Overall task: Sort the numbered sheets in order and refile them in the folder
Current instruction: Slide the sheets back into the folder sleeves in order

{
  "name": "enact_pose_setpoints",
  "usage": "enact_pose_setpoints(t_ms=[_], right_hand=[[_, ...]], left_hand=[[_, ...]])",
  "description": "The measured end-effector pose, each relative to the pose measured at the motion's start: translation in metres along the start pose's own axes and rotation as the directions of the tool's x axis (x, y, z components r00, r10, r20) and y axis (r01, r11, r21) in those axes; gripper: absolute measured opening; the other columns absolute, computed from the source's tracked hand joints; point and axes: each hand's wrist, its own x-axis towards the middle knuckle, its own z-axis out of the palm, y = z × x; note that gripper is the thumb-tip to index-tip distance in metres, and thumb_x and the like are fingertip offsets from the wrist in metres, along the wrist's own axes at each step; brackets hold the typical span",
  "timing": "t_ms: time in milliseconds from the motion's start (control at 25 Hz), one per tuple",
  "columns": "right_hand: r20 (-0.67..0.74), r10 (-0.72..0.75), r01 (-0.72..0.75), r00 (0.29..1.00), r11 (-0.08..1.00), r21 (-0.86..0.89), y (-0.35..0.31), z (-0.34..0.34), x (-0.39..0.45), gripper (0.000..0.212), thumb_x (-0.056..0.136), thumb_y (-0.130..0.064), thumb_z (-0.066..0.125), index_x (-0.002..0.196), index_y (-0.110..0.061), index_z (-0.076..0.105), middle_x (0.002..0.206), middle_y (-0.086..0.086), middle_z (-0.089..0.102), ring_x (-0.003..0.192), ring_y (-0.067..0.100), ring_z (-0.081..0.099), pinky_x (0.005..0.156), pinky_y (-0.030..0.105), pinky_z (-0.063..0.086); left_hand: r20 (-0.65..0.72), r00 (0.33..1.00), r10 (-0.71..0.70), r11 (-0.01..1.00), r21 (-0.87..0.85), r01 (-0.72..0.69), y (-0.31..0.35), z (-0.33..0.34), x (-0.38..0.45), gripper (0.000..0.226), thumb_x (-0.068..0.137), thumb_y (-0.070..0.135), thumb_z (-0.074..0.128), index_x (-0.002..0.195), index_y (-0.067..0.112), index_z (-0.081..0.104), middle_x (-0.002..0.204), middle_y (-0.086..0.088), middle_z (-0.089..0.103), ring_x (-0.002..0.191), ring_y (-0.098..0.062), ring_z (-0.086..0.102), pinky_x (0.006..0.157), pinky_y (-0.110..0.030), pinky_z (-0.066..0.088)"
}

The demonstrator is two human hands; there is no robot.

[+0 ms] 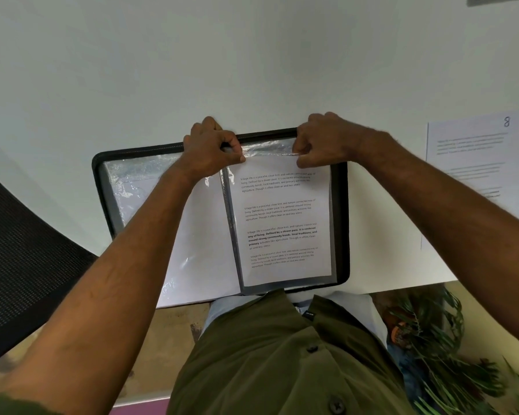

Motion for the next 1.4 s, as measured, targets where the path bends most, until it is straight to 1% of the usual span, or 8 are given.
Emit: enact_pose_setpoints(t_ms=[240, 480, 600, 720, 800, 960, 1240, 1400], right_hand=[[-0.239, 0.064, -0.05, 0.969, 0.997, 0.064, -0.001, 0.016, -0.009, 0.013, 0.09, -0.036, 0.074, 0.092, -0.032, 0.061, 0.079, -0.02, 0.053, 0.093, 0.015, 0.052, 0.094, 0.034, 0.027], [-0.409, 0.137, -0.114, 0.902, 0.99, 0.082, -0.014, 0.025, -0.02, 0.007, 0.09, -0.031, 0.072, 0.093, -0.026, 0.076, 0.107, -0.003, 0.066, 0.11, 0.024, 0.054, 0.095, 0.039, 0.036], [-0.583, 0.236, -0.029, 0.777, 0.939, 0.342, -0.021, 0.045, -0.028, 0.009, 0.086, -0.022, 0.077, 0.094, -0.018, 0.077, 0.131, 0.004, 0.057, 0.123, 0.023, 0.046, 0.101, 0.038, 0.044], [-0.687, 0.358, 0.107, 0.633, 0.838, 0.535, -0.034, 0.071, -0.042, 0.048, 0.081, -0.009, 0.078, 0.125, -0.013, 0.06, 0.138, 0.009, 0.044, 0.118, -0.002, 0.045, 0.099, 0.017, 0.044], [-0.66, 0.459, 0.12, 0.595, 0.761, 0.637, -0.043, 0.086, -0.054, 0.076, 0.079, -0.004, 0.078, 0.144, -0.015, 0.04, 0.143, 0.007, 0.036, 0.114, -0.009, 0.042, 0.1, 0.013, 0.043], [-0.521, 0.591, 0.09, 0.616, 0.604, 0.792, -0.062, 0.122, -0.082, 0.085, 0.081, -0.004, 0.076, 0.148, -0.02, 0.026, 0.131, 0.007, 0.052, 0.115, 0.021, 0.059, 0.094, 0.031, 0.055], [-0.214, 0.638, -0.081, 0.74, 0.4, 0.913, -0.084, 0.173, -0.128, 0.041, 0.097, -0.023, 0.069, 0.134, -0.016, 0.054, 0.121, 0.002, 0.068, 0.094, 0.01, 0.067, 0.065, 0.014, 0.051], [0.019, 0.555, -0.157, 0.832, 0.202, 0.967, -0.095, 0.177, -0.144, 0.021, 0.102, -0.035, 0.062, 0.112, -0.018, 0.069, 0.109, 0.006, 0.076, 0.099, 0.025, 0.074, 0.072, 0.031, 0.06]], left_hand=[[-0.043, 0.999, -0.002, 0.997, 0.083, 0.005, 0.007, 0.007, -0.006, 0.017, 0.081, 0.04, 0.082, 0.09, 0.03, 0.072, 0.11, 0.004, 0.037, 0.119, -0.026, 0.04, 0.099, -0.038, 0.03], [-0.02, 1.0, 0.023, 0.986, 0.163, -0.02, 0.009, 0.005, -0.011, 0.015, 0.086, 0.041, 0.078, 0.095, 0.03, 0.076, 0.113, 0.001, 0.039, 0.121, -0.029, 0.039, 0.096, -0.038, 0.031], [-0.024, 0.998, 0.05, 0.973, 0.228, -0.044, 0.008, 0.005, -0.019, 0.017, 0.088, 0.036, 0.075, 0.102, 0.028, 0.074, 0.122, -0.006, 0.047, 0.12, -0.031, 0.041, 0.095, -0.041, 0.036], [-0.128, 0.983, 0.135, 0.947, 0.307, -0.09, 0.0, 0.018, -0.043, 0.039, 0.088, 0.023, 0.069, 0.126, 0.018, 0.063, 0.133, -0.013, 0.053, 0.119, -0.037, 0.049, 0.093, -0.043, 0.041], [-0.248, 0.939, 0.238, 0.927, 0.347, -0.143, -0.009, 0.035, -0.068, 0.049, 0.088, 0.019, 0.056, 0.136, 0.009, 0.054, 0.137, -0.017, 0.055, 0.116, -0.041, 0.054, 0.09, -0.047, 0.047], [-0.209, 0.944, 0.256, 0.923, 0.343, -0.174, -0.018, 0.077, -0.132, 0.054, 0.088, 0.033, 0.051, 0.134, 0.006, 0.054, 0.141, -0.024, 0.051, 0.116, -0.046, 0.054, 0.084, -0.058, 0.053], [-0.107, 0.986, 0.13, 0.961, 0.258, -0.099, -0.021, 0.13, -0.196, 0.062, 0.084, 0.023, 0.075, 0.142, 0.017, 0.053, 0.149, -0.015, 0.049, 0.128, -0.042, 0.048, 0.097, -0.058, 0.049], [-0.039, 0.999, -0.028, 0.999, 0.027, 0.029, -0.021, 0.141, -0.203, 0.052, 0.097, 0.034, 0.065, 0.146, 0.023, 0.052, 0.159, -0.004, 0.041, 0.144, -0.032, 0.035, 0.117, -0.05, 0.034]])
